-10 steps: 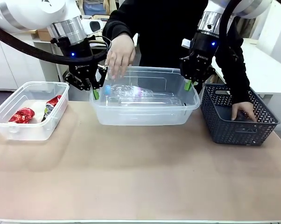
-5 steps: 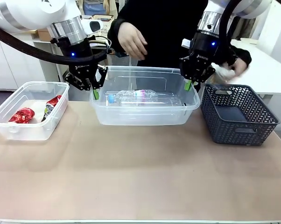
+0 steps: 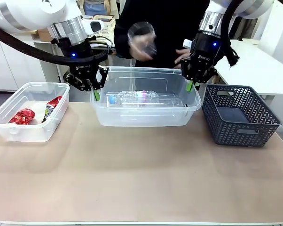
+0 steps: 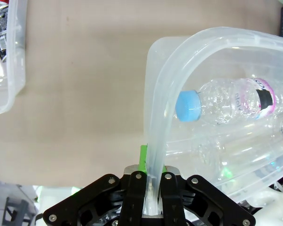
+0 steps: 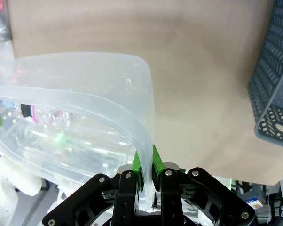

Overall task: Sort the waste into each basket.
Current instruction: Offer the picked Organizing box to the human.

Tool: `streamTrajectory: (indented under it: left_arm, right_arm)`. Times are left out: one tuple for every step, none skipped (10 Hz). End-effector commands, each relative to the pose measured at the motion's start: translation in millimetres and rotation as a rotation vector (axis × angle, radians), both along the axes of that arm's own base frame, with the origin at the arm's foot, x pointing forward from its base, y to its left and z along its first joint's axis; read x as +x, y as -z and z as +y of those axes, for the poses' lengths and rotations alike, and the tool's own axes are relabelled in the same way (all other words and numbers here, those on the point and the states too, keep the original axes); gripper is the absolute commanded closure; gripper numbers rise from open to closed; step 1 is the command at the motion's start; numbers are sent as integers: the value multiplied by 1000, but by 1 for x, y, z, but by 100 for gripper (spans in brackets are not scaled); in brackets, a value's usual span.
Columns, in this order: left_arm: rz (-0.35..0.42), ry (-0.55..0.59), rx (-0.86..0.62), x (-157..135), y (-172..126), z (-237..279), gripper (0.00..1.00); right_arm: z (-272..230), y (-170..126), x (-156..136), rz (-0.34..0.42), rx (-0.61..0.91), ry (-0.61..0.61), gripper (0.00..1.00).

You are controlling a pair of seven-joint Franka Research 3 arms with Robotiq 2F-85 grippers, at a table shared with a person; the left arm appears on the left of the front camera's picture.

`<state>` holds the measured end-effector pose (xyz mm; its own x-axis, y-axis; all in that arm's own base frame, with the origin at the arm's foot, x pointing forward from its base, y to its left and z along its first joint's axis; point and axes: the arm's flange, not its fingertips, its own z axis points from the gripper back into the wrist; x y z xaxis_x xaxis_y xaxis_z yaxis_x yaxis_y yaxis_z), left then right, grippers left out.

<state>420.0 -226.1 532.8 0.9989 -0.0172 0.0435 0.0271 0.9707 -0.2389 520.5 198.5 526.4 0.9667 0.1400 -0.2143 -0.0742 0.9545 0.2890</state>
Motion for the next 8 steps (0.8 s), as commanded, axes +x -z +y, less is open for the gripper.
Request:
streamTrajectory:
  left_arm:
    - [-9,-7,-4,-2,-3,-1,96]
    - [-9,-7,-4,-2,-3,-1,96]
    - [-9,-7,-4,-2,-3,-1,96]
    - [-9,-7,-4,-2,-3,-1,96]
    - [-9,-7,-4,-2,-3,-1,96]
    - [-9,-7,-4,-2,-3,-1,96]
    - [-9,-7,-4,-2,-3,-1,96]
    - [-9,-7,-4,-2,-3,-1,96]
  right_arm:
    - [2,1,-2,-22,13,-4,93]
    - [2,1,-2,-22,13,-4,93]
    - [2,1,-2,-22,13,-4,93]
    - [2,1,-2,-22,13,-4,93]
    - [2,1,-2,-22,13,-4,93]
    - [2,1,-2,-22,13,-4,93]
    - [2,1,-2,-22,13,-4,93]
    - [2,1,-2,-22,13,-4,93]
